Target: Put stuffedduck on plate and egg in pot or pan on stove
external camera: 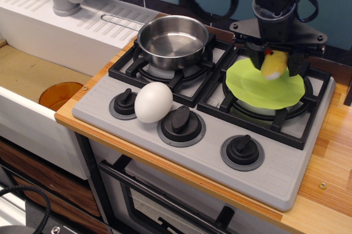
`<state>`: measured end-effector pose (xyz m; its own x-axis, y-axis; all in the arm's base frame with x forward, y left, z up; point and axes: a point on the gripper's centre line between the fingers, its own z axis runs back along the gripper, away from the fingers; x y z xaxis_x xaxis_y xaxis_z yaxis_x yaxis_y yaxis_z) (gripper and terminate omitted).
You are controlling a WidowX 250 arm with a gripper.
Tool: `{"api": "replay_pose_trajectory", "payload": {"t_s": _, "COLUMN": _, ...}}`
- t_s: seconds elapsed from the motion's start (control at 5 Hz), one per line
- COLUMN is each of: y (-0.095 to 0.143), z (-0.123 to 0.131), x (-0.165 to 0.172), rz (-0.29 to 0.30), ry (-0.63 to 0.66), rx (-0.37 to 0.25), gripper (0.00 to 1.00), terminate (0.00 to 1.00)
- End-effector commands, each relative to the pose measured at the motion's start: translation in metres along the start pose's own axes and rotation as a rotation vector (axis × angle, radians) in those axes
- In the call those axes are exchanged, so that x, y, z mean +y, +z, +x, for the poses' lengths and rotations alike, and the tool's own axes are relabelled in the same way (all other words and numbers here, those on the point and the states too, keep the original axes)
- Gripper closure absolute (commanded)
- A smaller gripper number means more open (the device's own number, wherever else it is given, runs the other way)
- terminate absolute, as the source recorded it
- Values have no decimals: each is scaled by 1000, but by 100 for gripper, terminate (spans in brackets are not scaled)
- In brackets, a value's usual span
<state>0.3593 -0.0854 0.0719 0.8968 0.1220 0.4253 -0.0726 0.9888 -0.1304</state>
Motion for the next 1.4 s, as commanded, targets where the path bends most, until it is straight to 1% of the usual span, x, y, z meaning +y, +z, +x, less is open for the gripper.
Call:
{"api": "replay_pose_trajectory", "payload": {"t_s": 0.0, "y": 20, "z": -5, "x": -16, "rz": -15, "ry": 14, "rx": -2, "gripper": 0, "terminate": 0}}
{"api": "replay_pose_trajectory", "payload": {"t_s": 0.2, "y": 32, "z": -9, "x": -19, "rz": -2, "ry": 17, "rx": 23, "gripper": 0, "terminate": 0}}
{"api": "replay_pose_trajectory", "payload": {"t_s": 0.4, "y": 46, "z": -10, "x": -14, "rz": 2, "ry": -5, "rx": 61, "gripper": 0, "terminate": 0}}
{"api": "replay_pose_trajectory", "payload": {"t_s": 0.6, "y": 55, "z": -10, "x": -5, "rz": -1, "ry": -41, "rx": 90, "gripper": 0, "terminate": 0}}
{"api": "replay_pose_trajectory", "payload": {"t_s": 1.2, "y": 55, "z": -10, "x": -5, "rz": -1, "ry": -41, "rx": 90, "gripper": 0, "terminate": 0}}
